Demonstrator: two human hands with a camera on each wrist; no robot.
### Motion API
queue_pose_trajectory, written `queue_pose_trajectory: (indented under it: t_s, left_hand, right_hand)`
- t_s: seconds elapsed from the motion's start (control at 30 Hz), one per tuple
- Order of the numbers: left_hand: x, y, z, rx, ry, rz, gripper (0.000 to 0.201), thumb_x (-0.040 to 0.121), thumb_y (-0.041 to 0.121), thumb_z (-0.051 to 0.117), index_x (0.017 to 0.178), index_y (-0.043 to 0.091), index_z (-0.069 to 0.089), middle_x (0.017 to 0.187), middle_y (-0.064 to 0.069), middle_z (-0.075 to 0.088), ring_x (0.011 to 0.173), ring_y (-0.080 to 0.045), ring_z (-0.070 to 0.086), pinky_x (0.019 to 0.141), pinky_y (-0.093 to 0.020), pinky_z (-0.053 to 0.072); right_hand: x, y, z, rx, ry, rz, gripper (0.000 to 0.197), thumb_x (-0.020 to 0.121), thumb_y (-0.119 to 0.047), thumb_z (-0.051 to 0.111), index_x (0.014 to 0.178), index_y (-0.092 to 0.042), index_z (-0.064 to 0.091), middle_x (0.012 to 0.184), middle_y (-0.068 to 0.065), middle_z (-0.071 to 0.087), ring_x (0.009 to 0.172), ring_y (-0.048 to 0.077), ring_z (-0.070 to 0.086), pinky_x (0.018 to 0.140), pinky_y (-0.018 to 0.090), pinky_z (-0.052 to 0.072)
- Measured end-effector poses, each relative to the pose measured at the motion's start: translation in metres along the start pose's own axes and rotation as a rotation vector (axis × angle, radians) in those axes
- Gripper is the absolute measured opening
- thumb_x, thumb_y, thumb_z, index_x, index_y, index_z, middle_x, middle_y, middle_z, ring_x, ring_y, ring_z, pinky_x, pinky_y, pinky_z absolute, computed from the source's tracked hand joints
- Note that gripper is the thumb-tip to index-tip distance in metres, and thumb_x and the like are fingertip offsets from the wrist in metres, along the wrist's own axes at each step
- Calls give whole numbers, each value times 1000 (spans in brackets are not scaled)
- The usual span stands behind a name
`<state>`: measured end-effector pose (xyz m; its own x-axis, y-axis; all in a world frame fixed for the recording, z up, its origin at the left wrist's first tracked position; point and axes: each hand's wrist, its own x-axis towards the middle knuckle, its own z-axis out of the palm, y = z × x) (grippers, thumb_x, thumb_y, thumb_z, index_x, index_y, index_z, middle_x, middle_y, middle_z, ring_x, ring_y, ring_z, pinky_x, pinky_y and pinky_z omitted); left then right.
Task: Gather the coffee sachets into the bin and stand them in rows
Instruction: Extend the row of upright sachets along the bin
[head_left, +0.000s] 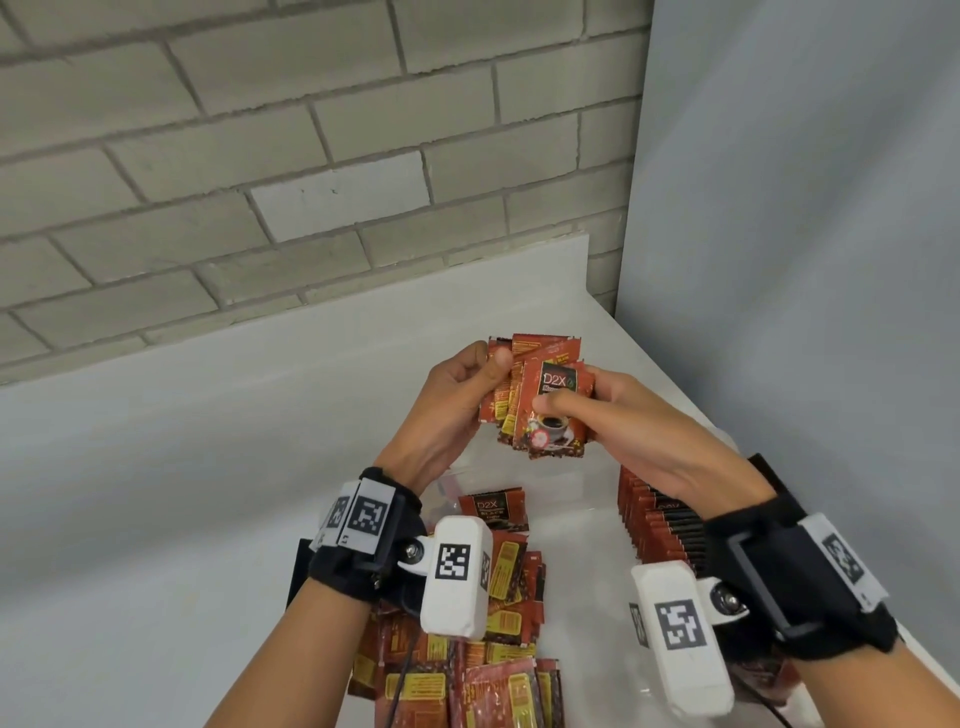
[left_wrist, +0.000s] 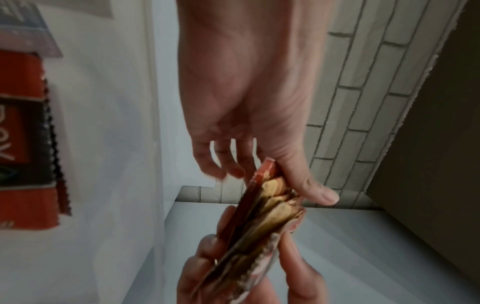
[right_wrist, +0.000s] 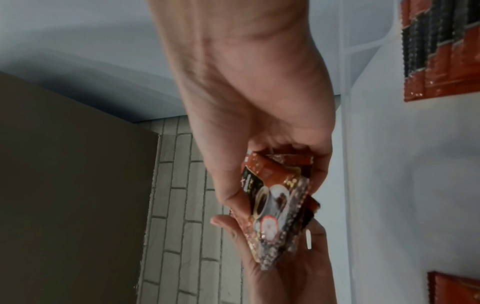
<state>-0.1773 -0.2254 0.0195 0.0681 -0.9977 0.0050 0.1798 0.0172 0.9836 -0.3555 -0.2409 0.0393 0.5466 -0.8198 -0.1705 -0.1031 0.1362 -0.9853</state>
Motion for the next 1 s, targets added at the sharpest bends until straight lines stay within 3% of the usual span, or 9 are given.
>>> queue_pose_trajectory:
  t_s: [0.17,0.33,0.47,0.53,0.63,0.77,0.83,0.93,1.0]
  left_hand:
    - [0,-2,3,-24,-73,-1,85,54,68,79,111,7,64,107,-16,68,97,-28,64,86,-37,54]
    - [-3,-1,9,218,-3,165,79,63,76,68,115,19,50,118,-9,61,109,-22,60,94,-45,50]
    - [-5,-2,15,344,-109,133,114,51,78,73,143,32,23,131,9,49,114,5,54,95,-24,49]
    - [-5,1,20,133,-136,-14,118,52,72,77,147,23,27,131,1,57,117,-7,58,98,-30,49]
    - [-8,13,20,-148,-244,-167,75,64,55,79,124,13,63,117,-11,68,105,-22,66,86,-34,56]
    - [-11,16,16,-208,-334,-199,80,64,44,85,132,15,55,132,-17,59,117,-29,60,97,-42,51]
    - [-12,17,14,-202,-352,-196,77,68,32,84,135,18,51,132,-12,60,121,-29,57,100,-40,49]
    - [-14,18,12,-133,-325,-219,47,77,4,74,121,13,60,116,-12,67,108,-27,65,91,-35,54]
    - [-14,18,13,-145,-309,-275,37,85,4,62,121,10,60,114,-15,68,106,-27,66,88,-36,56]
  right_hand:
    - [0,-1,5,161,-11,-16,38,86,-16,67,123,-19,59,109,3,72,102,20,69,92,36,53]
    - [3,-2,2,215,67,-37,35,89,-13,64,124,-16,59,110,5,72,101,20,69,81,28,56]
    - [2,-5,-2,195,77,-59,33,90,-14,61,123,-15,60,110,4,72,105,20,67,88,31,54]
    - [-1,-7,-2,189,4,-59,35,88,-16,63,123,-17,59,110,4,72,103,19,67,87,32,54]
    - [-3,-5,3,186,-106,-47,46,82,-20,66,127,-16,55,114,6,70,106,21,67,90,34,53]
    - [-3,0,9,101,-134,-121,48,82,-23,67,129,-19,56,120,0,68,113,15,63,98,32,49]
    - [-1,1,8,-20,-56,-169,41,80,-30,69,121,-25,61,116,-3,67,107,7,63,90,27,52]
    - [7,6,7,-298,151,-188,37,79,-33,74,112,-27,57,114,-7,49,108,8,50,86,26,52]
    - [10,10,9,-429,311,-246,56,73,-32,80,114,-29,42,115,-7,38,110,11,36,84,9,41]
